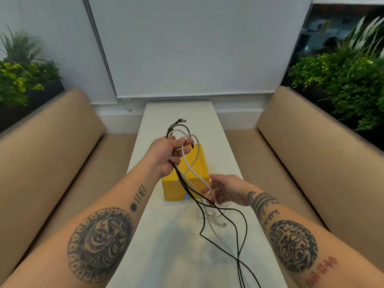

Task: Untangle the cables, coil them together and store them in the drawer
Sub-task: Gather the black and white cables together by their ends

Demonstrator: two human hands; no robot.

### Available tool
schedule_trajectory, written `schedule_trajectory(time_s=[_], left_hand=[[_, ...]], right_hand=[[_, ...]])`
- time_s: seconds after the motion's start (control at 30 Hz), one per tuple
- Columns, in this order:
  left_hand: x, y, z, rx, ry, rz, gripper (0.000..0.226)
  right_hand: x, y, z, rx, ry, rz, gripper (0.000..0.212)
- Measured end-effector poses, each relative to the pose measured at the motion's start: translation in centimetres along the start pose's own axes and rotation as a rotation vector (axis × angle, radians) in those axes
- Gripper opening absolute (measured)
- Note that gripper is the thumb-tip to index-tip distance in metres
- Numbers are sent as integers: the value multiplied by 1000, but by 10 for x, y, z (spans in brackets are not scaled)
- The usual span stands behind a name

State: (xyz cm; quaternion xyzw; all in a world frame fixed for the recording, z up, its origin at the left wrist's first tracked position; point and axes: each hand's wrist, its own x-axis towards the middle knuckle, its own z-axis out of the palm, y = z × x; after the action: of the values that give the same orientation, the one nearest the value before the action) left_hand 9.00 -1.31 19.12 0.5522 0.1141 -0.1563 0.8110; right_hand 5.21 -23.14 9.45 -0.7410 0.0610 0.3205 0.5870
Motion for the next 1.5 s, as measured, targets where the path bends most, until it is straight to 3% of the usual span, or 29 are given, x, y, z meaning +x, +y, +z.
schedule_trajectory(time_s=[0.07, 0.17, 0.2, 0.23, 0.3, 0.33, 0.37, 0.4, 0.43, 0.47, 0.53, 0.7, 0.93, 1.13, 1.33, 1.5], left_hand=[[-1, 7, -4, -42, -17, 25, 33], [-3, 13, -10, -73, -33, 48, 35], [-3, 13, -13, -75, -36, 49, 35], [-3, 12, -16, -80, -36, 47, 35], [-3, 7, -21, -99, -39, 33, 35], [-3, 5, -24, -110, -44, 26, 35], [-4, 2, -27, -120, -47, 22, 35], [-4, 0, -30, -125, -50, 21, 36], [-4, -1, -33, -124, -50, 20, 36], [-4, -2, -36, -115, -45, 18, 36], [-3, -5, -43, -88, -28, 21, 35], [0, -13, -50, -74, 13, 30, 35], [-1, -10, -47, -27, 42, 59, 35], [-3, -6, -43, -17, 36, 67, 35], [-3, -10, -38, -9, 7, 72, 37], [-3, -11, -37, -5, -4, 64, 38]], right_hand=[[6, 26, -1, -138, 175, 71, 44], [13, 57, -2, -493, 197, 166, 21], [12, 62, 0, -569, 221, 208, 20], [23, 76, -5, -574, 284, 265, 37], [32, 95, -8, -470, 402, 400, 73], [39, 105, -11, -362, 383, 437, 79], [44, 114, -10, -213, 341, 446, 68], [43, 114, -6, -64, 309, 463, 44], [44, 118, -5, 36, 307, 460, 25], [41, 115, -2, 62, 336, 444, 21], [44, 107, -1, 91, 375, 397, 27], [40, 36, 0, 171, 532, 234, 16], [4, -82, 7, 182, 574, -65, 15], [-32, -133, 9, 64, 688, -155, 15], [-49, -138, 1, -283, 538, 11, 23], [-47, -114, -11, -81, 418, -106, 28]])
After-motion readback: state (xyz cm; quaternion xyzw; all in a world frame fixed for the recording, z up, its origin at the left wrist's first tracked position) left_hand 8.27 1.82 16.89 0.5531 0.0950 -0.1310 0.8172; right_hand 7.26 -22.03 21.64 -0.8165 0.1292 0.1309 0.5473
